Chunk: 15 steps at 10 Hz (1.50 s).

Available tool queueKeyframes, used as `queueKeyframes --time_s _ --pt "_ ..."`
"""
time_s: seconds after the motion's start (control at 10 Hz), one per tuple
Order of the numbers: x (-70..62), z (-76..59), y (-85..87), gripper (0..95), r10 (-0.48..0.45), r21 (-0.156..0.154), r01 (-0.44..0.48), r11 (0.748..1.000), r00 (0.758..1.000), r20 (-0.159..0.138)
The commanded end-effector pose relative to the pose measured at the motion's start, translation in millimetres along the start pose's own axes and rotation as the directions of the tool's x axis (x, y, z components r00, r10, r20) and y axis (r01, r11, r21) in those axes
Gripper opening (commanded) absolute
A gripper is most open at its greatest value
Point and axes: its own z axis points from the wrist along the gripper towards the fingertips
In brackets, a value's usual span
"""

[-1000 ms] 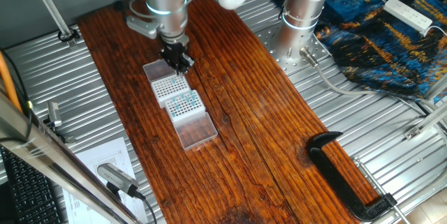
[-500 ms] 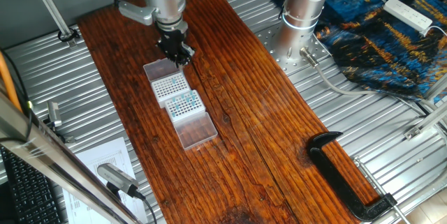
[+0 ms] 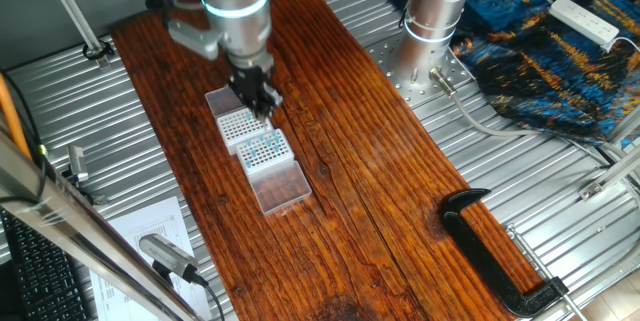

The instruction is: Transfer all medium pipette tips from one holder to another

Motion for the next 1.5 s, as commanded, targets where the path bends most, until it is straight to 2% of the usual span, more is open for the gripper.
queueKeyframes --time_s 0.1,0.3,0.8,1.2,1.5 --pt "-9.2 14.3 16.1 0.0 0.020 0.004 -0.020 1.000 1.000 0.004" --pt "-12.6 23.3 19.9 0.0 0.011 0.008 -0.011 1.000 1.000 0.007" --pt "-7.7 39.8 12.7 0.0 -0.027 0.020 0.027 0.999 1.000 -0.001" --pt "-5.7 43.7 9.0 0.0 -0.048 0.022 0.048 0.999 0.999 -0.004" --pt "-1.1 40.7 -3.1 0.0 -0.090 0.024 0.090 0.996 0.996 -0.014"
